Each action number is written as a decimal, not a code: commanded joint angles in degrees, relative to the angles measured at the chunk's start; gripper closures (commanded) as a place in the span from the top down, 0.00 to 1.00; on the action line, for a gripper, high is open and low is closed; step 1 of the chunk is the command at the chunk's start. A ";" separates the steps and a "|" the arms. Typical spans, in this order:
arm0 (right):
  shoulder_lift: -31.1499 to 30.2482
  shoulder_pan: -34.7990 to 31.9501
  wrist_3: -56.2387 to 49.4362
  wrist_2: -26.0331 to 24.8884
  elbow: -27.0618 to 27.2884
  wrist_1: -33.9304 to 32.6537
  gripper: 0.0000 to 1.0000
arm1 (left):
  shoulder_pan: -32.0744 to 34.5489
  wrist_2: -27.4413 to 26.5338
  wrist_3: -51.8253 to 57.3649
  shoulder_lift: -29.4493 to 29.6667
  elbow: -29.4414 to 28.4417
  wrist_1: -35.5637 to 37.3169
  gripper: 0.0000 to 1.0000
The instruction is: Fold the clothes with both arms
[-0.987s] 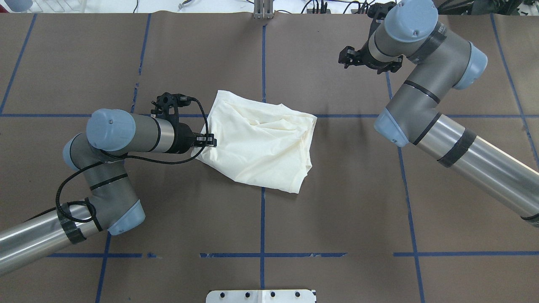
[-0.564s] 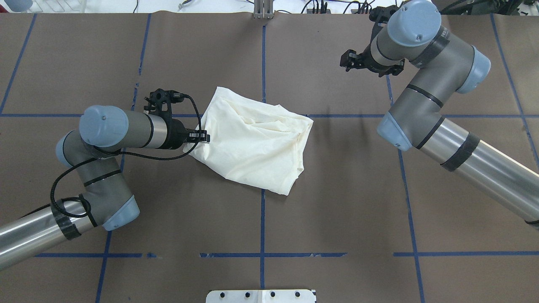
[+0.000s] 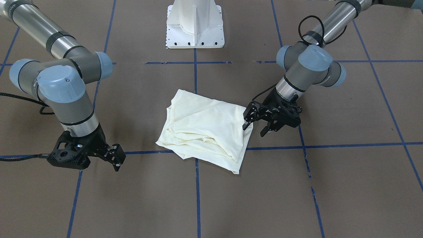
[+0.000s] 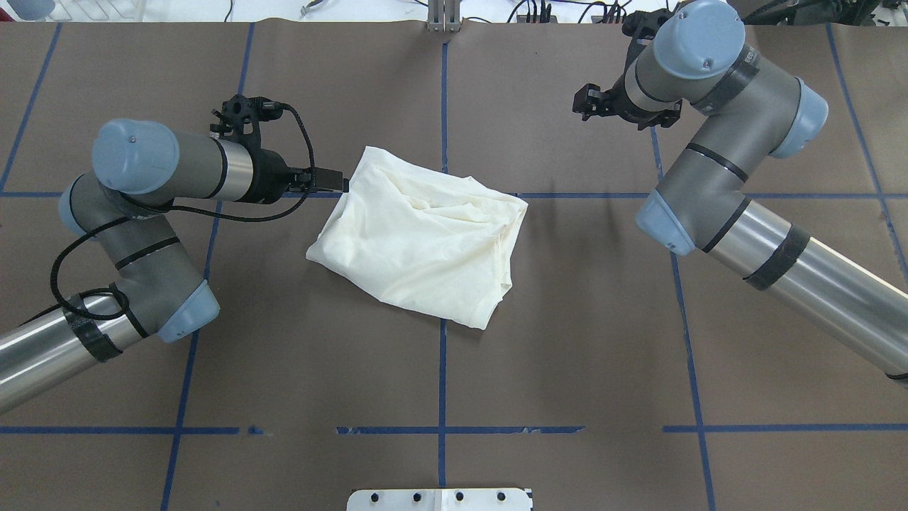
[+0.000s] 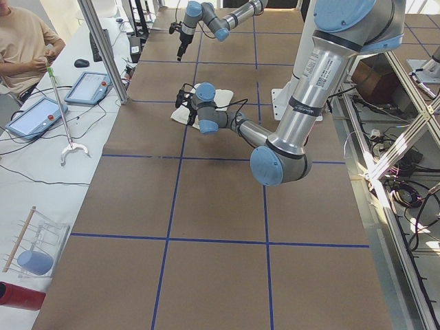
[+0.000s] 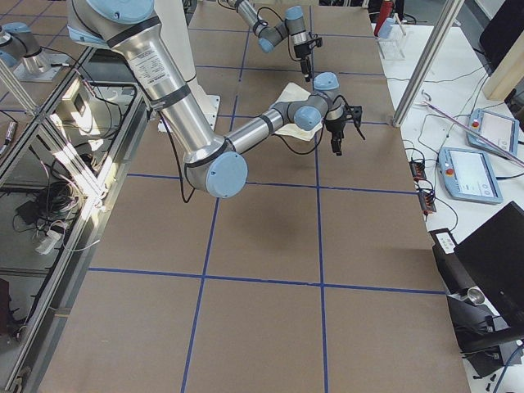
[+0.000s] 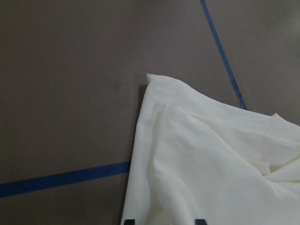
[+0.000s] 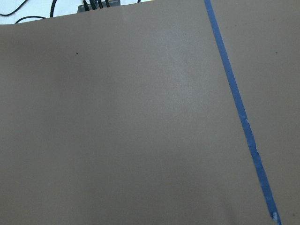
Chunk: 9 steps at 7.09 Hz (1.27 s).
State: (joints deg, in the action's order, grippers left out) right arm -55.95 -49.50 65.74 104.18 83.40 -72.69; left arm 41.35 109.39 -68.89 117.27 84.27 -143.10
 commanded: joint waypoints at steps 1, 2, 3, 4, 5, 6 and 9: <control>-0.03 0.01 0.00 -0.03 0.01 0.00 1.00 | -3.18 -1.09 -11.21 0.86 2.38 -0.42 1.00; -0.03 0.01 0.00 -0.03 0.01 0.00 1.00 | -6.51 -3.63 -12.48 0.86 3.44 -0.51 1.00; -0.03 0.01 0.00 -0.03 0.01 0.00 1.00 | -8.28 -4.26 -13.37 0.77 3.62 -0.51 1.00; -0.03 0.01 0.00 -0.03 0.01 0.00 1.00 | -9.69 -6.44 -13.37 0.42 3.62 -0.60 1.00; -0.03 0.01 0.00 -0.03 0.01 0.00 1.00 | -9.88 -7.16 -13.29 -0.19 3.36 -0.69 1.00; -0.03 0.01 0.00 -0.03 0.01 0.00 1.00 | -9.88 -7.86 -12.94 -1.42 3.10 -0.69 1.00; -0.03 0.01 0.00 -0.03 0.01 0.00 1.00 | -9.88 -7.96 -11.89 -4.15 2.22 -0.69 1.00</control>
State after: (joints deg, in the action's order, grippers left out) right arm -55.98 -49.48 65.74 104.15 83.41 -72.69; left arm 31.48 101.49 -81.42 113.98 87.02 -143.79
